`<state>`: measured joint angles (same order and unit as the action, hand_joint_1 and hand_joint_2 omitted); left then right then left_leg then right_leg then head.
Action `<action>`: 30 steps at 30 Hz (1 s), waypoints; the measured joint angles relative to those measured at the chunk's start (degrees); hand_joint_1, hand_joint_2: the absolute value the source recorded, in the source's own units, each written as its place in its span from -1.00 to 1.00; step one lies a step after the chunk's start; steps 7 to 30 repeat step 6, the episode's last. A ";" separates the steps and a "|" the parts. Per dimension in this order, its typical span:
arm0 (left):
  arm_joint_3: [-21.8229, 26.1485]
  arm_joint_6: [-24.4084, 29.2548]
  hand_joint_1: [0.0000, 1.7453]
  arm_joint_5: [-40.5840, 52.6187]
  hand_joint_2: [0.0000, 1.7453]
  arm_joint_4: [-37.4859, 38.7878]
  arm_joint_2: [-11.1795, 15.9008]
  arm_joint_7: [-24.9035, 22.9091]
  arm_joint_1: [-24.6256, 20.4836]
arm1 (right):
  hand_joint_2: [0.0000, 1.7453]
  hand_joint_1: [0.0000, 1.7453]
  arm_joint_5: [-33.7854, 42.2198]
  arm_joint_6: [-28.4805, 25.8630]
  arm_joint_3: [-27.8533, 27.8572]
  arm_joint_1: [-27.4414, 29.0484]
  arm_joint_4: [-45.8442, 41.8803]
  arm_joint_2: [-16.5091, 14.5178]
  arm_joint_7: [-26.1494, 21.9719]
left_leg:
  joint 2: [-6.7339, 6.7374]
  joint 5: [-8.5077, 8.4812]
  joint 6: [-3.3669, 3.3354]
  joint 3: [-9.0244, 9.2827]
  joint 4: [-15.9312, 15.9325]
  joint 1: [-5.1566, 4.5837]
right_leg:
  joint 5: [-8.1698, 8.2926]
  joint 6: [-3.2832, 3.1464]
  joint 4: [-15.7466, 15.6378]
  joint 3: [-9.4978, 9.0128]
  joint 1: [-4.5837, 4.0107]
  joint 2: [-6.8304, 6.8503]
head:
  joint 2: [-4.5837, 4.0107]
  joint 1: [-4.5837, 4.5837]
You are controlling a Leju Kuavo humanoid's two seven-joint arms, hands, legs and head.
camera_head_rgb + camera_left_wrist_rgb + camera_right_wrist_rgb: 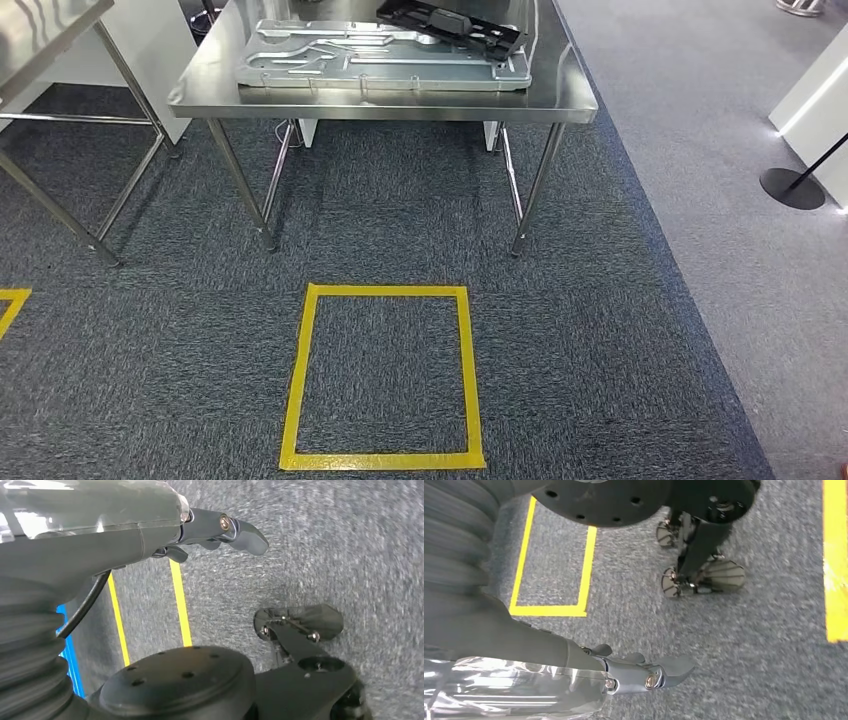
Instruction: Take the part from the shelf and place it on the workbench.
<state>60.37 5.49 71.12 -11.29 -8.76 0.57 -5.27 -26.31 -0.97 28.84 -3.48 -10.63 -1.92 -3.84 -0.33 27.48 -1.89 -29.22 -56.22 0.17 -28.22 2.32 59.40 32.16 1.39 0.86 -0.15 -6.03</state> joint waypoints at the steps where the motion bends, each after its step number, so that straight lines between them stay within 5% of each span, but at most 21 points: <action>1: -1.21 -0.09 -1.00 -1.57 1.00 -0.13 0.17 0.00 0.11 | 1.00 -1.00 0.57 0.05 -0.50 0.28 -0.03 -0.10 0.02 | 0.03 -0.30 -0.37 -0.10 0.17 -0.02 | -1.92 0.03 2.93 1.29 0.02 -0.12 | 0.00 0.00; 3: -3.67 -0.34 -1.00 -4.67 0.00 -0.65 0.53 -0.01 0.33 | 1.00 -1.00 1.69 0.10 -1.53 1.03 -0.04 -0.31 0.08 | 0.04 -0.59 -0.77 -0.53 0.20 -0.35 | -6.09 -0.06 10.76 4.75 -0.11 -0.27 | 0.00 0.00; 5: -6.07 -0.63 -1.00 -7.70 -1.00 -1.50 0.91 -0.03 0.62 | 0.00 -1.00 2.81 0.10 -2.58 2.06 -0.03 -0.38 0.20 | 0.03 -0.71 -0.92 -0.81 0.17 -0.72 | -6.98 -0.37 14.37 6.00 -0.34 -0.34 | 0.00 0.00; 6: -6.67 -0.68 -1.00 -8.45 -1.00 -1.73 1.01 -0.04 0.69 | -0.33 -1.00 3.10 0.10 -2.84 2.35 -0.03 -0.38 0.23 | 0.03 -0.73 -0.95 -0.87 0.16 -0.81 | -6.80 -0.47 14.61 5.99 -0.39 -0.35 | 0.00 0.00; 30: -6.67 -0.68 -1.00 -8.45 -1.00 -1.73 1.01 -0.04 0.69 | -0.33 -1.00 3.10 0.10 -2.84 2.35 -0.03 -0.38 0.23 | 0.03 -0.73 -0.95 -0.87 0.16 -0.81 | -6.80 -0.47 14.61 5.99 -0.39 -0.35 | 0.00 0.00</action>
